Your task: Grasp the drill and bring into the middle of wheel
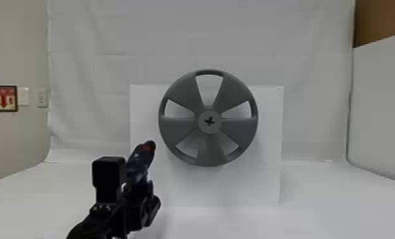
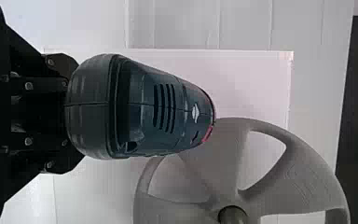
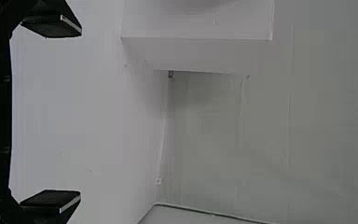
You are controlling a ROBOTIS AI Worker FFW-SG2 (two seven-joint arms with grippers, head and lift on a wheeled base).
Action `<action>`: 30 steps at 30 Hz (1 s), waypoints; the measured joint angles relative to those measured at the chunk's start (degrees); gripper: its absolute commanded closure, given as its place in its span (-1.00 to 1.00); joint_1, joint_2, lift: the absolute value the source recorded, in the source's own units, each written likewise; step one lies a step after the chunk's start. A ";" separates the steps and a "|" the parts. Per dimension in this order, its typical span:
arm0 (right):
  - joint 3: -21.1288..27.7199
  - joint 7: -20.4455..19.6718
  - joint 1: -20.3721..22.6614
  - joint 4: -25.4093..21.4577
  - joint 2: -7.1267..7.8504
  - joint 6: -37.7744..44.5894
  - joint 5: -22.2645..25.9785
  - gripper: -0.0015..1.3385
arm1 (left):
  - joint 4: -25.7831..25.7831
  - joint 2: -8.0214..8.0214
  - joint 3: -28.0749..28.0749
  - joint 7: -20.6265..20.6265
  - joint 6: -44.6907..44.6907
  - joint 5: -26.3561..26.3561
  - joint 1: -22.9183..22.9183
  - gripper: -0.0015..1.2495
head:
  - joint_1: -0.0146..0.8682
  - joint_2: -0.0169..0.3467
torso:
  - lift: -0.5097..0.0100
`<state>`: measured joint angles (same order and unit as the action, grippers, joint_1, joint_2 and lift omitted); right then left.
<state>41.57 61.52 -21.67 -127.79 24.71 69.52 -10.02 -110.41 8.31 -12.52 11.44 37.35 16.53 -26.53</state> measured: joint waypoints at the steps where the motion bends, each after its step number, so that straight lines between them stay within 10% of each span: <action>1: -0.02 0.00 0.01 0.00 0.00 0.00 0.00 -0.88 | 0.45 -0.04 0.02 0.00 0.00 0.02 -0.09 0.96 | -0.85 -0.74 | -0.59; 30: -0.28 -0.01 0.22 0.18 -0.09 0.00 -0.09 -0.88 | 6.56 -0.67 0.55 1.66 -0.72 -0.12 -0.04 0.96 | -0.85 -0.74 | -0.59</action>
<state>41.29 61.50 -21.44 -127.62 24.61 69.52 -10.11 -103.86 7.64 -11.97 13.10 36.63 16.41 -26.57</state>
